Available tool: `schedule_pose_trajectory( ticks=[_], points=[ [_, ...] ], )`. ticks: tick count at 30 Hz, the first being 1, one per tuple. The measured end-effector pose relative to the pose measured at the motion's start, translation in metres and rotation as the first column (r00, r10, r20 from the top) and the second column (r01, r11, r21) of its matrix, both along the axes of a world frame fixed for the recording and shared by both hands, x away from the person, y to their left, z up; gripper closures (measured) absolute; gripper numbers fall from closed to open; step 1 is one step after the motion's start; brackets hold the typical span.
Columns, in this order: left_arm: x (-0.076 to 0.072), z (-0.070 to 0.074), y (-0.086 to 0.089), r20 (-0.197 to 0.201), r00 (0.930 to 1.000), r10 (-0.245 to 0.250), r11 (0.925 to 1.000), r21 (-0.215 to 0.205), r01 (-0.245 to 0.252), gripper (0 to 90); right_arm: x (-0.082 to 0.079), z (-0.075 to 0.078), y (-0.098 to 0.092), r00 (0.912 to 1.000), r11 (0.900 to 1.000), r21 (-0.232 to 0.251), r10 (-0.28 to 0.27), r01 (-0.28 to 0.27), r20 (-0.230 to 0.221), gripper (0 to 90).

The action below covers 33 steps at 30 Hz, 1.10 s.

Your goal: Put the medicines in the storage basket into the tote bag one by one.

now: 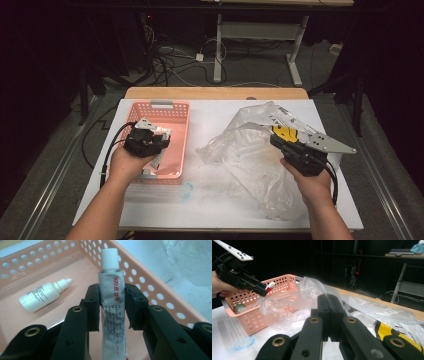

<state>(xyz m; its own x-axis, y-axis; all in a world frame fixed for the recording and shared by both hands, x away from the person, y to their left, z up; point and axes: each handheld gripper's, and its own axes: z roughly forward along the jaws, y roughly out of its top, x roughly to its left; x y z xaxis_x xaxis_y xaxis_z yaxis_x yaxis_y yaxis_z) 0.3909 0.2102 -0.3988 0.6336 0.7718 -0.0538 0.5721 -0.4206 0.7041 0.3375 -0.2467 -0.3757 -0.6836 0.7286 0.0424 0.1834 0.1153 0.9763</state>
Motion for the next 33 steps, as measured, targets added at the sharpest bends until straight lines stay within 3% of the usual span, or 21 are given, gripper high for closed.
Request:
schedule_pose_trajectory(
  ticks=[12,23,33],
  points=[
    [-0.031,0.003,0.004,0.098,0.9951,0.016,0.9979,-0.063,-0.010,65.5,0.001,-0.001,0.001,1.0000,1.000,-0.006,0.003,-0.003,0.000,90.0],
    [-0.041,-0.005,0.014,0.150,0.9879,0.042,0.9913,-0.130,-0.022,65.5,-0.001,-0.002,0.008,0.9999,1.000,-0.024,0.014,-0.014,-0.001,90.0],
    [-0.057,0.016,0.004,0.214,0.9767,-0.002,0.9854,-0.166,0.038,65.5,0.002,-0.006,0.007,0.9999,1.000,-0.021,0.007,-0.007,-0.012,90.0]
  ],
)
